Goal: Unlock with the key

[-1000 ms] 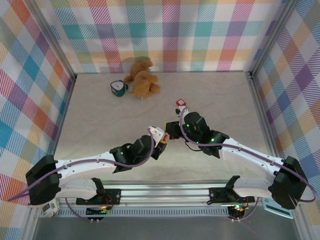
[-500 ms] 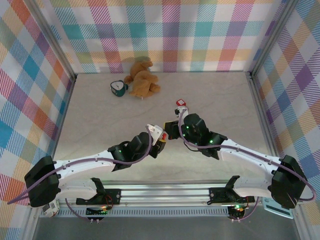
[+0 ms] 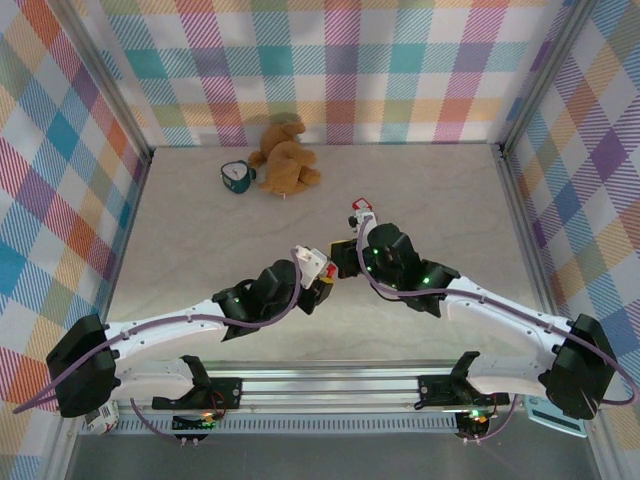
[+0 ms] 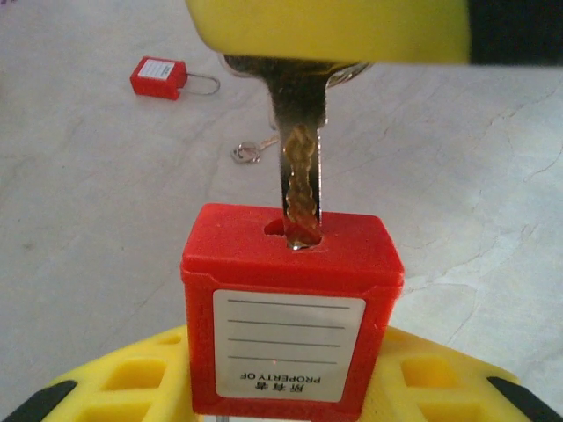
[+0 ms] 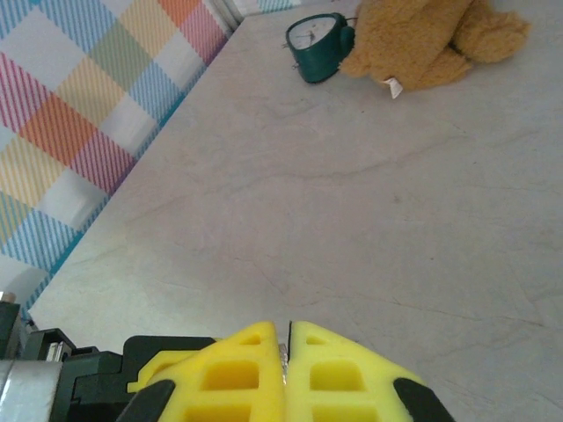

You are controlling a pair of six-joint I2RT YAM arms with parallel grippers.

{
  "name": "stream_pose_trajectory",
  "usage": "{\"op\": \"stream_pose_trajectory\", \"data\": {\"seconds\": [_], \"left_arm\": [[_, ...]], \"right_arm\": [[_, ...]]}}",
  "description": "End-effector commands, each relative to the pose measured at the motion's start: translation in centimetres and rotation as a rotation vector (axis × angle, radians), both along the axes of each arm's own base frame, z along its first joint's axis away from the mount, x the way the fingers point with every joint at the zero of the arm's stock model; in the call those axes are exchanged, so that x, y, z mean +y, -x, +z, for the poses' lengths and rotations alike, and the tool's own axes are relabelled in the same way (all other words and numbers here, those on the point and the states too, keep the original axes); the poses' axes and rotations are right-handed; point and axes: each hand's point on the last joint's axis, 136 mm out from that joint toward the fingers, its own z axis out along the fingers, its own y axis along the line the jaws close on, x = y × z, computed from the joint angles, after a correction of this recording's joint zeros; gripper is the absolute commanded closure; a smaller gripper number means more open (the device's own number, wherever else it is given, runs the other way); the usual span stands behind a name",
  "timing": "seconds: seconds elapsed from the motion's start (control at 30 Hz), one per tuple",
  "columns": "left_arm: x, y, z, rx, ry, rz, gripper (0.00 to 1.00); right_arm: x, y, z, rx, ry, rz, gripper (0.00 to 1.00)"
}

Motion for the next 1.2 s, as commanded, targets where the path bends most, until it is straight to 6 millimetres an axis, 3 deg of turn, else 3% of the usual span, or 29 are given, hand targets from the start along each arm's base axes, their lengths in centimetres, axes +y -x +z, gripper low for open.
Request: {"op": "stream_pose_trajectory", "data": {"seconds": [0.0, 0.37, 0.63, 1.17], "left_arm": [[-2.6, -1.7, 13.4, -0.32, 0.367, -0.022, 0.76], [-2.9, -1.9, 12.8, -0.392, 0.337, -0.041, 0.73], [-3.1, -1.7, 12.9, -0.424, 0.369, -0.054, 0.75], [-4.1, -1.8, 10.3, -0.377, 0.29, -0.097, 0.77]], "right_arm": [[-1.3, 3.0, -6.1, 0.156, 0.222, 0.06, 0.98], [-1.3, 1.8, -2.8, 0.063, 0.198, 0.028, 0.98], [-1.4, 2.0, -1.6, 0.019, 0.163, 0.044, 0.98], [-2.5, 0.7, 1.8, -0.083, 0.204, 0.004, 0.98]]}}
